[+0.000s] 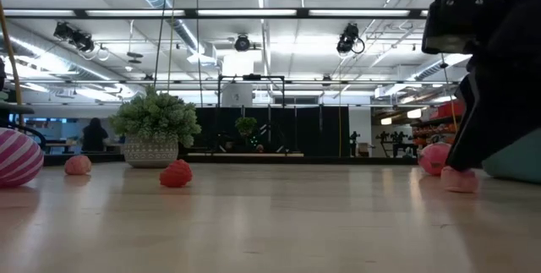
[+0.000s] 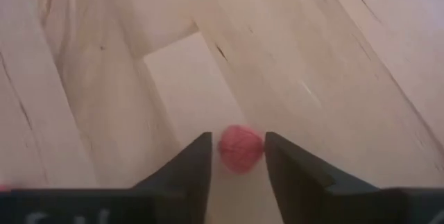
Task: Pick and placing Produce into tupperware
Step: Put the pink peach into the green bin
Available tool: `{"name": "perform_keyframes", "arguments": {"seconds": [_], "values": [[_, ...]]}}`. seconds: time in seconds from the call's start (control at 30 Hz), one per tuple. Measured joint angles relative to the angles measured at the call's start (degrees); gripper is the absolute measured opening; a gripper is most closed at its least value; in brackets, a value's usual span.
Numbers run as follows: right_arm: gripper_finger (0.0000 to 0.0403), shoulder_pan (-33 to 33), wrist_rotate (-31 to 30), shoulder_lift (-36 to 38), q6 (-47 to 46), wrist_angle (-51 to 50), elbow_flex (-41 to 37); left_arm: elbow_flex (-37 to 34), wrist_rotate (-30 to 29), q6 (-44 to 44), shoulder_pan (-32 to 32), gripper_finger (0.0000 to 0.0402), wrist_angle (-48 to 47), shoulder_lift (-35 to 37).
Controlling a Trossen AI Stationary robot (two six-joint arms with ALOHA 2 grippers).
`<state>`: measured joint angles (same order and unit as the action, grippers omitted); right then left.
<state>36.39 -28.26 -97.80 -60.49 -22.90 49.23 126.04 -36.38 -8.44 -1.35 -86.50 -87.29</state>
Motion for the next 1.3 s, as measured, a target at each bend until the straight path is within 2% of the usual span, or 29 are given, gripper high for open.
{"name": "perform_keyframes", "arguments": {"seconds": [0.13, 0.27, 0.5, 0.9, 1.1, 1.3], "values": [[0.0101, 0.0, 0.0, 0.0, 0.0, 0.4, 0.0, 0.0, 0.0, -0.1, 0.0, 0.0054, 0.0, 0.0], [0.0097, 0.0, 0.0, 0.0, 0.0, 0.8, 0.0, 0.0, 0.0, -0.3, 0.0, 0.0059, 0.0, 0.0], [0.0126, 0.0, 0.0, 0.0, 0.0, 1.3, 0.0, 0.0, 0.0, -0.4, 0.0, 0.0057, 0.0, 0.0], [0.0198, -1.3, 0.1, -0.4, -0.4, 2.3, 0.0, 0.0, 0.0, -0.4, 0.0, 0.0061, 0.0, 0.0], [0.0204, -1.8, 1.2, -3.0, -3.5, 3.0, 0.0, 0.0, 0.0, -0.4, 0.0, 0.0055, -0.1, 0.0], [0.0187, -1.8, 1.1, -3.5, -4.3, 2.9, 0.0, 0.0, 0.0, -0.4, 0.0, 0.0051, -0.4, 0.0]]}}
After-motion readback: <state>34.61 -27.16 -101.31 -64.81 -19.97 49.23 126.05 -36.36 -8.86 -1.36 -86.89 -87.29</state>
